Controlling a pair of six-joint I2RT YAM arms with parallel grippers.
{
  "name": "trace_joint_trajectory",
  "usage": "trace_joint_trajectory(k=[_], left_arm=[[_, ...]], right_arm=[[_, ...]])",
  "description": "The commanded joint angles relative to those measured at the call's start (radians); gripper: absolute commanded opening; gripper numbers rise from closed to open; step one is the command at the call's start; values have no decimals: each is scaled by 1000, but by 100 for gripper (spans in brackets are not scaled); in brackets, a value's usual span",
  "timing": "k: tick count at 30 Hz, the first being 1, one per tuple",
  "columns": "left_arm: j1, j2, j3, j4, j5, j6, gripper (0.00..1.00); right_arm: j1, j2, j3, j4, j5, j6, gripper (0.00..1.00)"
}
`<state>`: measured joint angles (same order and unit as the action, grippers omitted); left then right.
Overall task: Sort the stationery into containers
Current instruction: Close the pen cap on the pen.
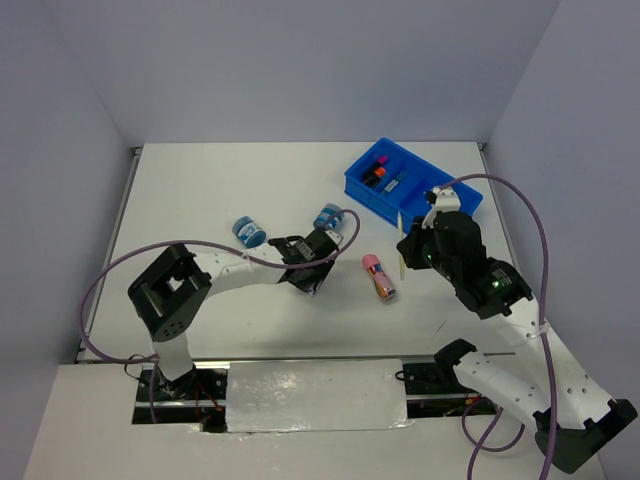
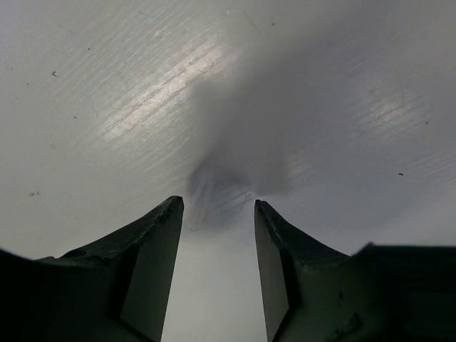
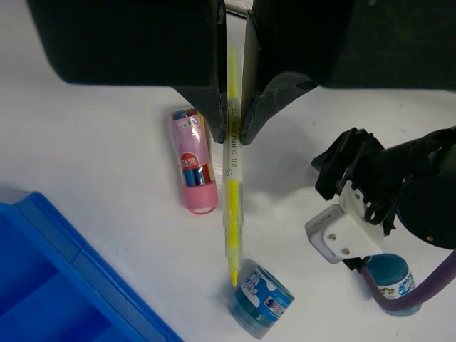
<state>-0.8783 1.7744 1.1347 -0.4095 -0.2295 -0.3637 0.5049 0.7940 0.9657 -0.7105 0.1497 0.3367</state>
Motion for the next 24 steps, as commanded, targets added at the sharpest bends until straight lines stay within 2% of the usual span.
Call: trace_joint_trajectory(k=[1, 4, 6, 10, 16, 20, 23, 24], left_arm=[[22, 14, 23, 34, 31, 45, 56], [38, 23, 22, 28, 44, 46, 50], [42, 16, 5, 40, 56, 51, 50], [59, 14, -21, 41, 79, 51, 40], [59, 28, -62, 70, 87, 46, 39], [58, 45, -82, 92, 105, 31, 31], [55, 57, -96, 97, 117, 20, 16], [53, 63, -98, 95, 121, 19, 7]], right_arm=[[-3, -22, -19, 52, -22, 8, 0], [-5, -29, -22, 55, -21, 10, 0], [-3, -29, -21, 55, -21, 10, 0], [-2, -27, -18, 63, -32, 13, 0], [-3, -39, -13, 69, -41, 18, 0], [-3, -45, -9, 63, -41, 15, 0], [-3, -52, -10, 68, -48, 12, 0], [-3, -53, -12, 74, -59, 10, 0]])
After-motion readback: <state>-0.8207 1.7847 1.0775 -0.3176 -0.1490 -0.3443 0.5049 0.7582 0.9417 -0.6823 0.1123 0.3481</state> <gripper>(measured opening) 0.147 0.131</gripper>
